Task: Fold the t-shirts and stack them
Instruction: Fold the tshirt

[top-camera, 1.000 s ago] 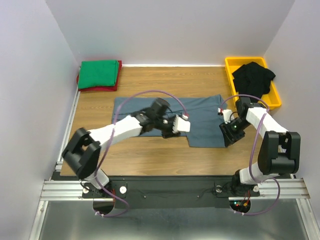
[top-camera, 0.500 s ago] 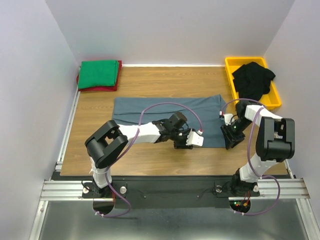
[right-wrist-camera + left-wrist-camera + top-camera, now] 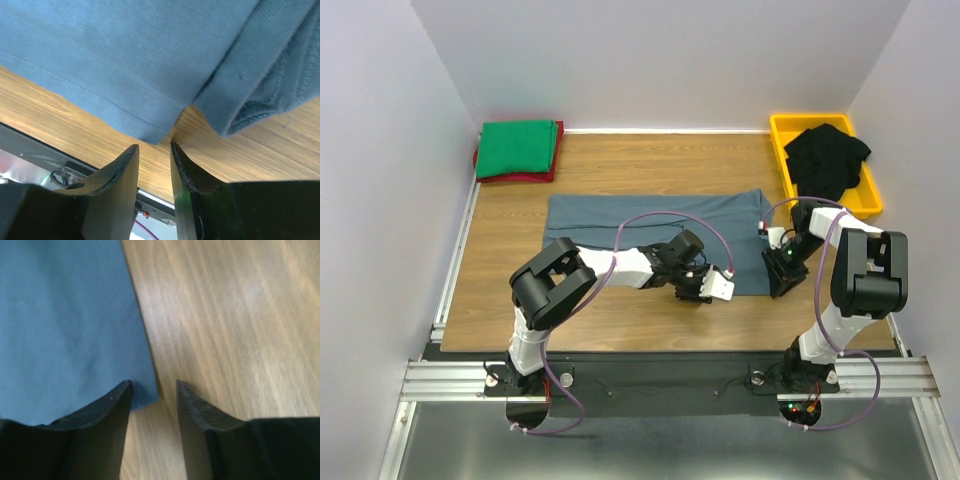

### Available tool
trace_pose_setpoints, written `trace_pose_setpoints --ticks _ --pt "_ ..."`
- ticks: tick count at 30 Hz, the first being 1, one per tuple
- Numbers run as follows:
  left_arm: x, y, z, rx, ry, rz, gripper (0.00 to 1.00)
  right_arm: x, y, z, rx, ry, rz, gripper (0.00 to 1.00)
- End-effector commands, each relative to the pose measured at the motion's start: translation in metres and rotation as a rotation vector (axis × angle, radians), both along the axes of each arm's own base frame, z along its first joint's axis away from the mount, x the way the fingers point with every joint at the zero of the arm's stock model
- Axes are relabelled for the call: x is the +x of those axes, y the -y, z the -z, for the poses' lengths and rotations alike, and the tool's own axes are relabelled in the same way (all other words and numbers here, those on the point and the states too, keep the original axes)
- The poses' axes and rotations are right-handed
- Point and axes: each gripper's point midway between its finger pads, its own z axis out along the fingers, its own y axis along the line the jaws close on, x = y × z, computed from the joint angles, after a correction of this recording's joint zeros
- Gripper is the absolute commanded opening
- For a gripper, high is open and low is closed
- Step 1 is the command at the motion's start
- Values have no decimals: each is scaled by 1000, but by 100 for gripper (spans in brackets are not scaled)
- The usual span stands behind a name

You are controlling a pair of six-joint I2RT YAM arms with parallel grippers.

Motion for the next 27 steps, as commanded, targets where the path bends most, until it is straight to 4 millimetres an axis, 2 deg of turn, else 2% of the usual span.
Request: trace_pose_setpoints --ticks 1,2,3,4,6,9,12,14,16,18,21,24,26,27 --pt "4 13 -10 -22 31 34 49 15 -12 7 58 40 -23 38" --pt "4 13 -4 -6 23 35 48 14 -11 9 55 33 -27 36" --pt "5 12 3 16 14 35 41 11 -11 15 54 17 -34 24" --pt "5 12 3 16 14 35 39 11 -11 15 51 16 -35 24" --pt "4 11 5 21 9 38 35 10 -10 16 47 17 -38 12" --pt "1 10 5 25 1 46 27 10 -8 14 36 30 -43 1" --pt "0 10 3 27 -3 49 19 13 -8 2 33 74 -45 0" --pt "2 11 -4 15 -1 47 9 17 -7 -9 28 125 -47 1" --pt "5 12 -17 -12 -2 36 0 20 -9 -21 35 160 -53 1" --pt "7 11 -28 -24 -16 27 0 24 -10 -37 37 217 -55 1" --pt "22 12 -56 -79 -21 -7 0 41 -12 -61 45 307 -46 1" --pt "44 15 -81 -131 -27 -48 0 62 -16 -84 65 386 -34 1" --pt "59 18 -99 -167 -19 -70 0 73 -18 -91 79 406 -23 1" --pt "70 15 -104 -180 -16 -88 0 86 -17 -101 77 440 -23 1"
